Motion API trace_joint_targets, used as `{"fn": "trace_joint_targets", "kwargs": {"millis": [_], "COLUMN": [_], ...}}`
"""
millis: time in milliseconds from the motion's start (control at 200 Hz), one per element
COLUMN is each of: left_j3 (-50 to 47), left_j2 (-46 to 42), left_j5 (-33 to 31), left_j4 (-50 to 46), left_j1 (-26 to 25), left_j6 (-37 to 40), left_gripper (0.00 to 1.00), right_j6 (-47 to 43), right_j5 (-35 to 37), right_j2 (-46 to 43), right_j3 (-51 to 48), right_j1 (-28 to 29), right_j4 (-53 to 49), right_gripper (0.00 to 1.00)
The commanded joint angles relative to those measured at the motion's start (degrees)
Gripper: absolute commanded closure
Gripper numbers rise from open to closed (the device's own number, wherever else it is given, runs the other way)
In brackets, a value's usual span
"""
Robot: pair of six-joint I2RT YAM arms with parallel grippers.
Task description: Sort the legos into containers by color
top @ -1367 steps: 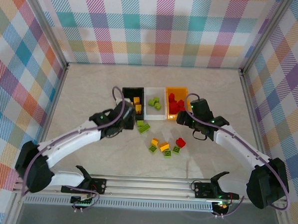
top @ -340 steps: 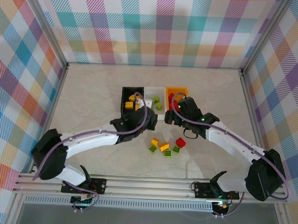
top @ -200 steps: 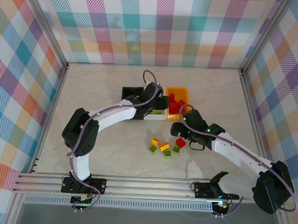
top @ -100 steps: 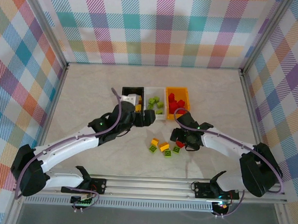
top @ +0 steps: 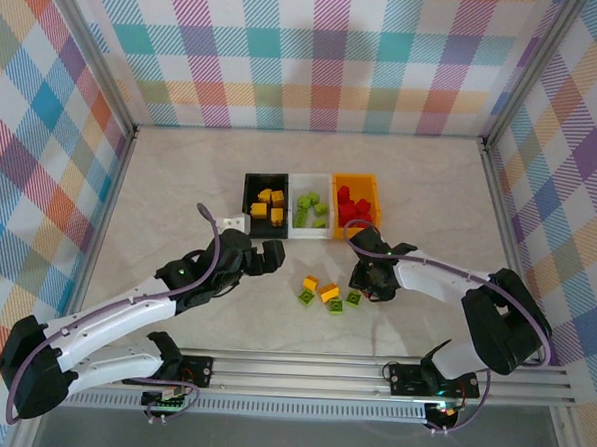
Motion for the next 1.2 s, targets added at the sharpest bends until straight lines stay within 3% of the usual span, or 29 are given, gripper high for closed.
{"fn": "trace_joint_targets", "kwargs": {"millis": [0,270,680,750,970,1195], "left_j3": [-1.26,-0.63,1.44,1.32,2.31,5.54], "left_j2": [-0.74,-0.81,1.52,2.21,6.13,13.83], "left_j5": [-1.04,2.03,7.38,9.5,12.62,17.98], "left_j4": [-2.79,-3.26,-5.32,-4.45,-3.19,1.53], "left_j1": [-0.25,-0.19,-0.17,-0.24,-0.19,-0.45], "left_j6": [-0.31,2.75,5.94,7.0,8.25,10.83], "left_gripper": [0.0,0.0,0.0,0.0,0.0,0.01], "right_j6": [0.33,-6.85,-16.46,-16.52,-19.79,-19.35], "right_j5": [-1.25,1.55,5.84,4.67,3.43,0.2], "right_j2": [-2.36,-4.27,18.31,21.85,24.52,15.27], "right_j3": [0.99,12.38,39.43,43.0,49.16,40.15], "right_j1": [0.59,-1.73,-11.49,-12.67,-13.38,-11.34], "right_j4": [1.04,-1.47,-2.82,-3.54,-3.3,-1.48], "right_gripper": [0.53,0.57,0.54,0.49,0.14,0.09]}}
